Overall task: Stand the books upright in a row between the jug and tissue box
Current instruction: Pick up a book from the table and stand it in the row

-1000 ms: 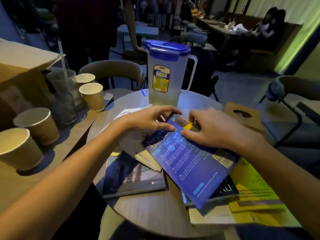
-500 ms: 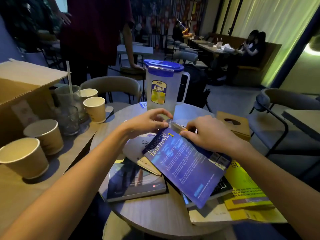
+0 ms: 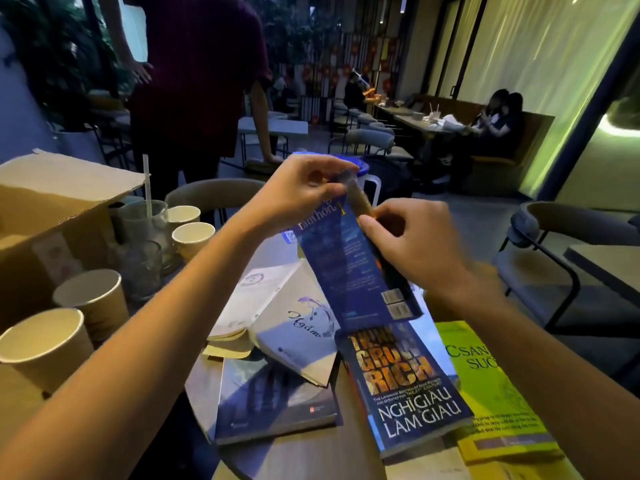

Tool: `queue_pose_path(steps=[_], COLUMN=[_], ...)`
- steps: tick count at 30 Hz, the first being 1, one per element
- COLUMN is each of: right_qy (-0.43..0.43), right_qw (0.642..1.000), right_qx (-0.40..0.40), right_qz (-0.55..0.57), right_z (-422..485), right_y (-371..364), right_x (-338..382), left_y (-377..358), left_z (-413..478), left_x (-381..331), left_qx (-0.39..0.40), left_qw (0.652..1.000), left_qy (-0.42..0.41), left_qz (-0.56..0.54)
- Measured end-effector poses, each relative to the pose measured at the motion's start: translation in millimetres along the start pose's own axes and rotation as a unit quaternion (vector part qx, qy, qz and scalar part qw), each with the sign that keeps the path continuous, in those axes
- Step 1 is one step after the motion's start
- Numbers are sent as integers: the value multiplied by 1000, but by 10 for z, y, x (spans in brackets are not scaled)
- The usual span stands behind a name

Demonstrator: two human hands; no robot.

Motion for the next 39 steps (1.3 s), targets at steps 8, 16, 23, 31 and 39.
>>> queue_pose_path(steps=[8, 16, 23, 31, 39], right_qy=[-33, -12, 15, 9, -18], right_qw=[996, 996, 1000, 1000, 992], right_qx=[77, 84, -6, -12, 106], right_qz=[20, 26, 5, -10, 64], right_z=[-128, 78, 9, -77, 111], right_y=[-252, -194, -133, -109, -35], right_x=[-145, -160, -211, -191, -352], left_y=[-184, -341, -470, -1058, -933], left_z=[-49, -76, -378, -634, -385], left_x=[122, 23, 123, 236, 206], left_qx=[46, 57, -99, -20, -31], left_qw=[994, 992, 993, 1000, 999], left_qy=[-33, -100, -33, 12, 7], left_qz=[96, 53, 52, 5, 24])
Point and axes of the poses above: each hand's wrist, its own z-axis towards the middle knuckle, its own y-axis out of the back of the hand, x = y × z, the point moved 4 cm from there along z, towards the middle knuckle, and after that the axes turned 1 degree about -x, right-handed, at the moved point
